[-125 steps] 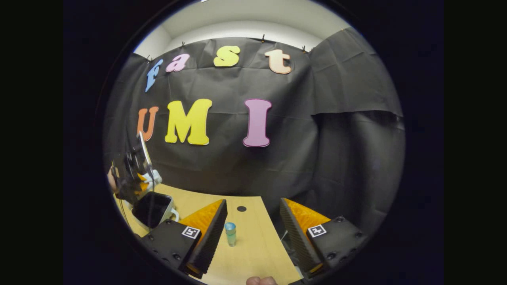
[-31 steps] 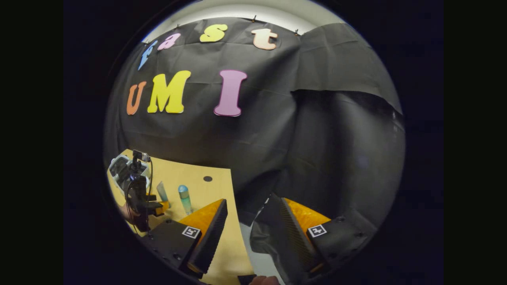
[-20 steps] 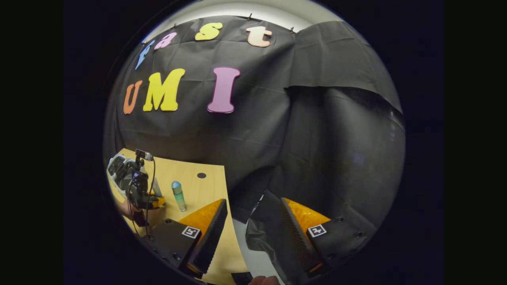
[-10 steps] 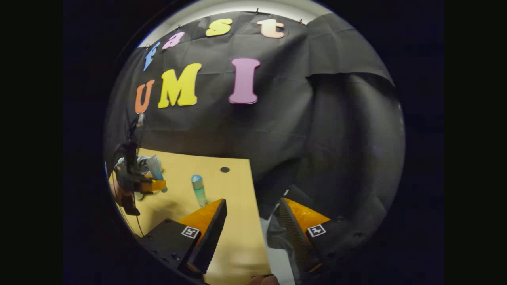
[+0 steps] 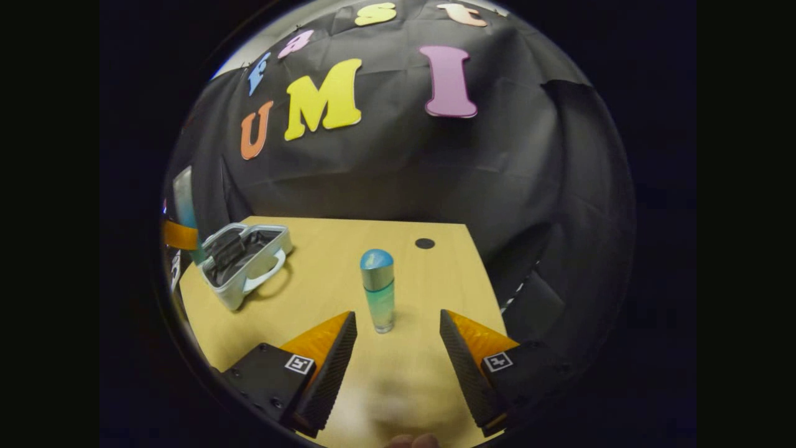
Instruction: First open the suitcase, pack the skin care products into it, and then close the suitcase.
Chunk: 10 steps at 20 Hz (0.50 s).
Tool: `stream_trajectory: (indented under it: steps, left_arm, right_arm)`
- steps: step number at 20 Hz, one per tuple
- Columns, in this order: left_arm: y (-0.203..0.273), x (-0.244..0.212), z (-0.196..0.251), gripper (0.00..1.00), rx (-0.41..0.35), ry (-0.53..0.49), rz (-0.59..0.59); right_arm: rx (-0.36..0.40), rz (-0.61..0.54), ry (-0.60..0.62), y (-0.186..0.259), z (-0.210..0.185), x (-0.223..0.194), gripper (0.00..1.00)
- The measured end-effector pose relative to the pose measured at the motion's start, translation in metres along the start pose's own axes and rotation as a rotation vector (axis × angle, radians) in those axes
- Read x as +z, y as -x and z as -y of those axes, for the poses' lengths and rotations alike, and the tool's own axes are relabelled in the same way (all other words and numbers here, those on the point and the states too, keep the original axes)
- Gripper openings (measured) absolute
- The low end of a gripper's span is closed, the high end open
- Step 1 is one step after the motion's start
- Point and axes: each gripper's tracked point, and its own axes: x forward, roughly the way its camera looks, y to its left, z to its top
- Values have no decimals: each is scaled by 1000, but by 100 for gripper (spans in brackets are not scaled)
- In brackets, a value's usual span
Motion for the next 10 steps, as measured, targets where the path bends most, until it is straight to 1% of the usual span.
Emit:
stream_trajectory:
  steps: [2,5,7,10]
  left_arm:
    - [13,-5,-16,38,43,25,-7]
    - [23,-11,-35,37,94,58,-11]
    - [28,-21,-47,38,125,84,-31]
    - [36,-27,-61,37,154,121,-45]
  right_arm:
    - [17,-10,-2,-24,-8,-1,80]
    - [0,-53,-7,-53,-8,-8,80]
    - [-1,-75,-19,-67,-8,-11,80]
    - [4,-100,-10,-78,-13,-16,76]
